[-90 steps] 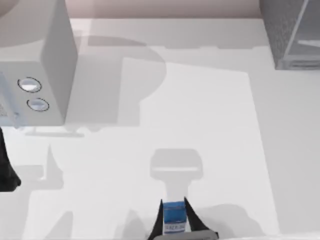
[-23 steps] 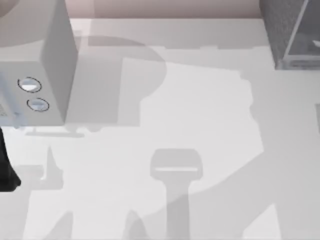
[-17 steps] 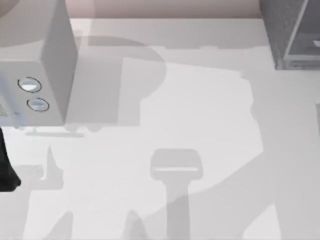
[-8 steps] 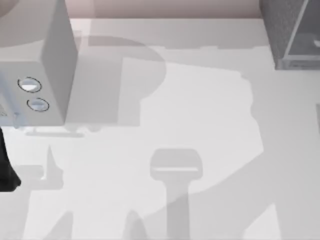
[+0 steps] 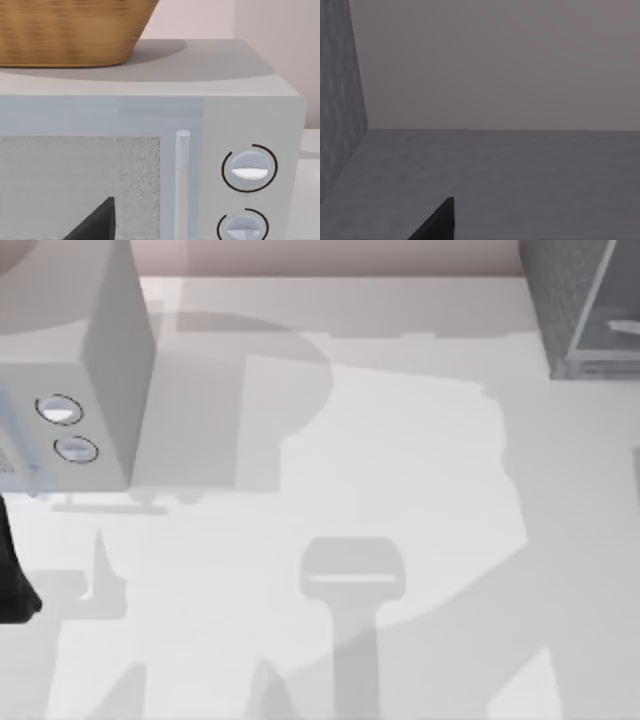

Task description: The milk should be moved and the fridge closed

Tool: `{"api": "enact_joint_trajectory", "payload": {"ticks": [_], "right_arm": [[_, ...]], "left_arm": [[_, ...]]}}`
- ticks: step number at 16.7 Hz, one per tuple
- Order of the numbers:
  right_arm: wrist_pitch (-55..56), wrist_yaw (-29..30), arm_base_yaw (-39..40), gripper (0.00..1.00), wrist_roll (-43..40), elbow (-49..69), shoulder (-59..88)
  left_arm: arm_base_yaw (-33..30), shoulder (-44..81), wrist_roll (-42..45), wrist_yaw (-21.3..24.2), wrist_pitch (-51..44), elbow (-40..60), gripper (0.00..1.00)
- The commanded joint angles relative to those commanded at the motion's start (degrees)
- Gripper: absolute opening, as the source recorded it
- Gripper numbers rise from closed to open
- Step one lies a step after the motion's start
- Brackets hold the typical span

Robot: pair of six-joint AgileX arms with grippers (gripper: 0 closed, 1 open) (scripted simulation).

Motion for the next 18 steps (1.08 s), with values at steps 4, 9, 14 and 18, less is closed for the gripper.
{"api": "enact_joint_trajectory", "payload": {"ticks": [4, 9, 14, 18], "right_arm": [[0.0, 0.0, 0.0, 1.00, 0.0, 0.0, 0.0], [-0.9, -0.4, 0.9, 1.00, 0.0, -1.2, -1.3], [-7.6, -0.4, 3.2, 1.00, -0.2, -9.5, -12.5], [-15.5, 1.5, 4.2, 1.00, -0.3, -19.7, -29.2]], "left_arm": [[0.0, 0.0, 0.0, 0.0, 0.0, 0.0, 1.00], [0.0, 0.0, 0.0, 0.0, 0.0, 0.0, 1.00], [0.0, 0.0, 0.0, 0.0, 0.0, 0.0, 1.00], [0.0, 0.0, 0.0, 0.0, 0.0, 0.0, 1.00]]}}
